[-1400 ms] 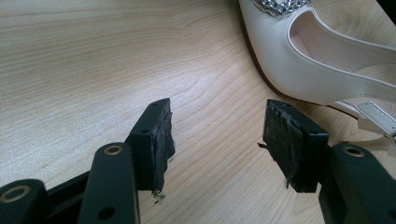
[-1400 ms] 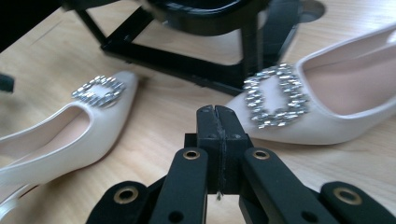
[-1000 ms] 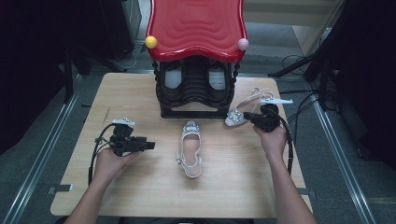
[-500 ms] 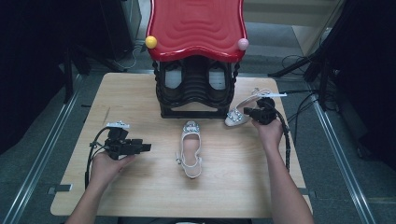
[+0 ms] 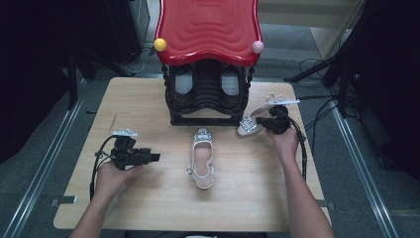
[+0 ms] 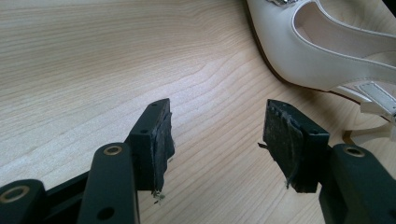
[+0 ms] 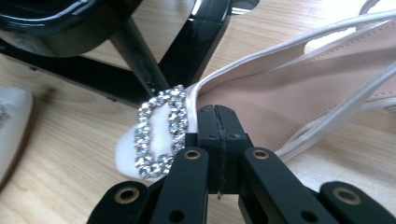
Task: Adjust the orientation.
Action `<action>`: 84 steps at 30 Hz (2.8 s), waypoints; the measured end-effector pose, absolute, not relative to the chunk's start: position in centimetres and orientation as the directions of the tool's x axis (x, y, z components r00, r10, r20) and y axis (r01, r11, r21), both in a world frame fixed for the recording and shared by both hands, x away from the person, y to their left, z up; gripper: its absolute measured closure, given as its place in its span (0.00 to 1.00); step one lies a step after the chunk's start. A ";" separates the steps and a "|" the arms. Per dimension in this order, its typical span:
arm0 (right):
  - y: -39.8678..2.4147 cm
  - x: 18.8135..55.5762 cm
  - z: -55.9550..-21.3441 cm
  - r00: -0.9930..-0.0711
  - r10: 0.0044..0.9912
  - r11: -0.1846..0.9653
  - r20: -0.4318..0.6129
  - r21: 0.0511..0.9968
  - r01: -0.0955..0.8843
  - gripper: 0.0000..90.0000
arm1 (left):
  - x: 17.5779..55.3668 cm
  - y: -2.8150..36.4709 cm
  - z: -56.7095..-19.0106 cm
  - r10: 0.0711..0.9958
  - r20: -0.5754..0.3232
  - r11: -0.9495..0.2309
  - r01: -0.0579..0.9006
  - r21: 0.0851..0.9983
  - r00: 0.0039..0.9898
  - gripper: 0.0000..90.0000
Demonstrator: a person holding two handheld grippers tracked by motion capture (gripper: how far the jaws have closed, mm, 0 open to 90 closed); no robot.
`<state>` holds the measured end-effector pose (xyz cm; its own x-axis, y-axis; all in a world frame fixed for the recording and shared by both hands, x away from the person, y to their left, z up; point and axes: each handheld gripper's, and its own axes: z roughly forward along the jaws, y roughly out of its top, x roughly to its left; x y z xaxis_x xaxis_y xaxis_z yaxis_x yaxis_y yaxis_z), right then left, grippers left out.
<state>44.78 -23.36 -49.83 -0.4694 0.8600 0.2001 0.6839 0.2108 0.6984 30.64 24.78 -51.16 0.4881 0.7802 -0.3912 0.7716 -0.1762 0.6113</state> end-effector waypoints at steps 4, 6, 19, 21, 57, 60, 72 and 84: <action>-23.5 44.3 -49.4 -0.485 0.840 0.198 0.244 0.693 0.693 1.00 | 30.8 24.6 -51.2 0.777 -0.392 -0.183 0.773 0.608 0.493 0.47; -23.5 44.1 -49.2 -0.484 0.842 0.193 0.238 0.704 0.683 1.00 | 30.9 24.5 -51.2 0.777 -0.391 -0.183 0.771 0.610 0.494 0.47; -24.1 46.0 -50.7 -0.442 0.855 0.167 0.270 0.665 0.728 1.00 | 30.6 24.7 -51.2 0.781 -0.385 -0.182 0.770 0.612 0.491 0.47; -24.0 46.1 -50.7 -0.449 0.848 0.176 0.282 0.650 0.739 1.00 | 30.6 24.8 -51.2 0.781 -0.386 -0.183 0.770 0.611 0.491 0.47; -26.8 43.8 -45.8 -0.446 0.856 0.127 0.260 0.732 0.670 1.00 | 30.5 24.6 -51.4 0.780 -0.375 -0.202 0.769 0.606 0.500 0.47; -28.0 43.9 -45.4 -0.423 0.873 0.109 0.243 0.748 0.654 1.00 | 30.4 24.6 -51.5 0.784 -0.374 -0.198 0.771 0.606 0.496 0.47; -29.2 45.2 -47.3 -0.387 0.897 0.136 0.216 0.697 0.704 1.00 | 30.2 24.9 -51.5 0.786 -0.371 -0.199 0.771 0.605 0.494 0.46; -28.5 44.3 -48.5 -0.432 0.869 0.177 0.242 0.662 0.729 1.00 | 30.7 24.0 -51.4 0.775 -0.366 -0.220 0.763 0.608 0.515 0.46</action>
